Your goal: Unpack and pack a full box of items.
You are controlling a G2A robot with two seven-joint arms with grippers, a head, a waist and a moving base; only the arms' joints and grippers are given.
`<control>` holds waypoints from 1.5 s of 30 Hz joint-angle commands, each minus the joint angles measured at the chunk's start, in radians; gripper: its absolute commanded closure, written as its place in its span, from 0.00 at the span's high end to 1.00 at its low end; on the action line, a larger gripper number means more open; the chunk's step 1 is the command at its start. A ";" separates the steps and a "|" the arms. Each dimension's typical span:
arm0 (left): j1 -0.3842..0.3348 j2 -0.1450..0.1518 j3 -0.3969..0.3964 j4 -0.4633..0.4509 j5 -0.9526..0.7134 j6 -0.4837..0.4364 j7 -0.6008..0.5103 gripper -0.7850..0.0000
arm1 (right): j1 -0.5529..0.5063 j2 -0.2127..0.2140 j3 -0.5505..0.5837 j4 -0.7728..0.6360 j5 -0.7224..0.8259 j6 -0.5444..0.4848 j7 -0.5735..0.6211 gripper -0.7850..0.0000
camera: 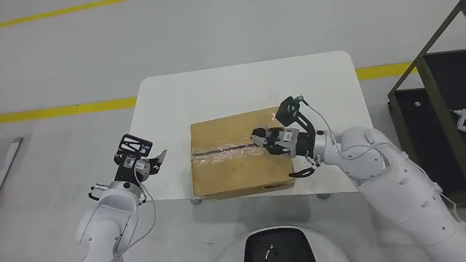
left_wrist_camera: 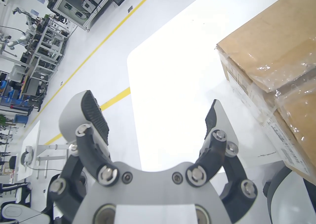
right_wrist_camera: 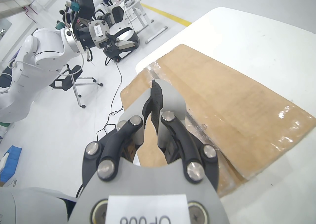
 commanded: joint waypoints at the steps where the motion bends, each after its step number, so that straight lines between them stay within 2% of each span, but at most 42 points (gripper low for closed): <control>1: 0.000 0.000 0.000 0.000 0.000 0.000 0.000 1.00 | 0.002 0.001 -0.002 -0.021 -0.074 0.014 -0.004 0.00; 5: 0.000 0.000 0.000 0.000 0.000 0.000 0.000 1.00 | -0.048 -0.012 -0.046 -0.089 -0.210 0.090 -0.187 0.00; 9: 0.000 0.000 0.000 0.000 0.000 0.000 0.000 1.00 | -0.103 -0.033 -0.140 -0.144 -0.452 0.276 -0.372 0.00; 12: 0.000 0.000 0.000 0.000 0.000 0.000 0.000 1.00 | -0.127 -0.053 -0.220 -0.137 -0.555 0.411 -0.438 0.00; 15: 0.002 -0.001 -0.005 0.002 -0.002 0.009 0.019 1.00 | -0.114 -0.077 -0.278 -0.098 -0.586 0.490 -0.465 0.00; 25: 0.002 -0.003 -0.016 -0.006 0.020 0.020 0.008 1.00 | -0.105 -0.084 -0.294 -0.093 -0.589 0.492 -0.470 0.00; 28: 0.002 -0.003 -0.016 -0.006 0.020 0.020 0.008 1.00 | -0.099 -0.091 -0.318 -0.096 -0.636 0.473 -0.460 0.00; 36: 0.004 -0.003 -0.017 -0.002 0.018 0.024 0.017 1.00 | -0.015 -0.167 -0.446 0.043 -0.655 0.540 -0.563 0.00; 45: 0.006 -0.009 -0.033 0.020 0.041 0.075 -0.009 1.00 | 0.079 -0.257 -0.493 0.239 -0.536 0.562 -0.662 0.00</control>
